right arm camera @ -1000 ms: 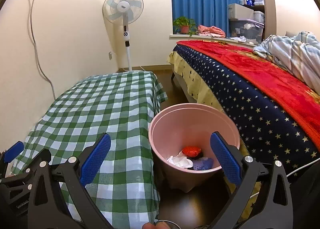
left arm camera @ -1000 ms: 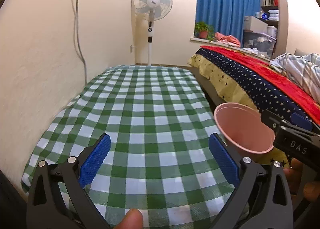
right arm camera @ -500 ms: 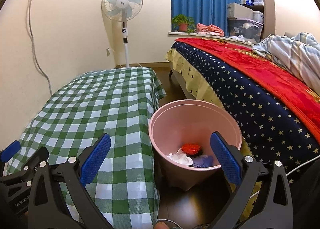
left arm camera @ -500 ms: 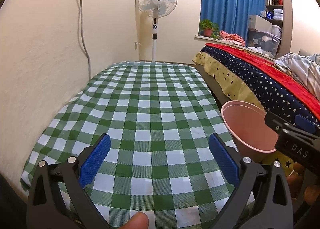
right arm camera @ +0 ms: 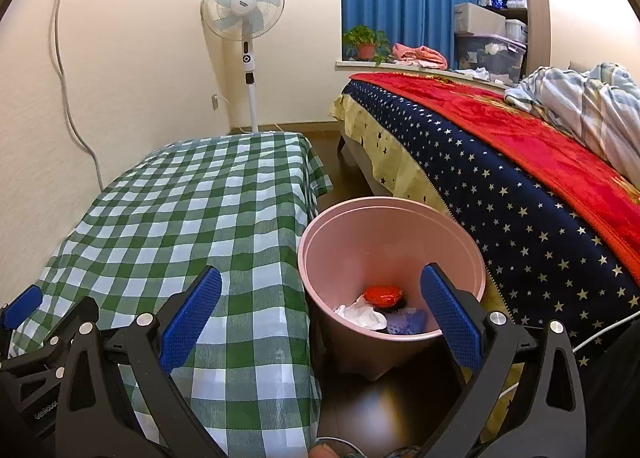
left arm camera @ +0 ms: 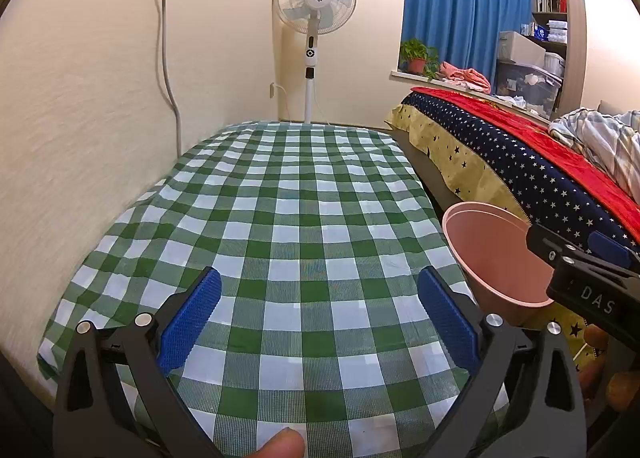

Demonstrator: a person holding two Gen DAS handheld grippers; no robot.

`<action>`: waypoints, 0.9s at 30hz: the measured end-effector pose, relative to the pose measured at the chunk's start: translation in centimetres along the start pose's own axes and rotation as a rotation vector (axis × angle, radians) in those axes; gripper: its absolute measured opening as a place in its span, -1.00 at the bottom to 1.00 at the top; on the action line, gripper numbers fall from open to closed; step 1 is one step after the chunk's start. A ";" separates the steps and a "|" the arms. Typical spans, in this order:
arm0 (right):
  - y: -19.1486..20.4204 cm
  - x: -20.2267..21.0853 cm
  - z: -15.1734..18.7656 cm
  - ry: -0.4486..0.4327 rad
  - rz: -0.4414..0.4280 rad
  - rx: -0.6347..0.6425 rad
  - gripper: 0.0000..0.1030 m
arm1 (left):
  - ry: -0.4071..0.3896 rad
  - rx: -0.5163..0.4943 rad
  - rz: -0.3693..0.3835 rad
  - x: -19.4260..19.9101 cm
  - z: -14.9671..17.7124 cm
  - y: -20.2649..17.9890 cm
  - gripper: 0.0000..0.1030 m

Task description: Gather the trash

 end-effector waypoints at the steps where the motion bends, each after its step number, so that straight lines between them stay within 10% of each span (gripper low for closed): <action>1: 0.0 0.0 0.0 0.000 0.000 0.000 0.90 | 0.000 -0.001 0.000 0.0 0.0 0.0 0.85; 27: 0.4 0.1 0.1 0.008 0.000 0.012 0.90 | 0.004 -0.004 0.005 0.3 0.2 -0.2 0.85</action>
Point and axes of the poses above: each gripper's, at about its wrist camera, not at the fingertips, and x roughly against the way its jaws point, y to its left, z to its underside, the point moved 1 cm from there along -x, roughly the way its jaws point, and after that the axes turned 14 degrees about -z, right-handed, at the moved point
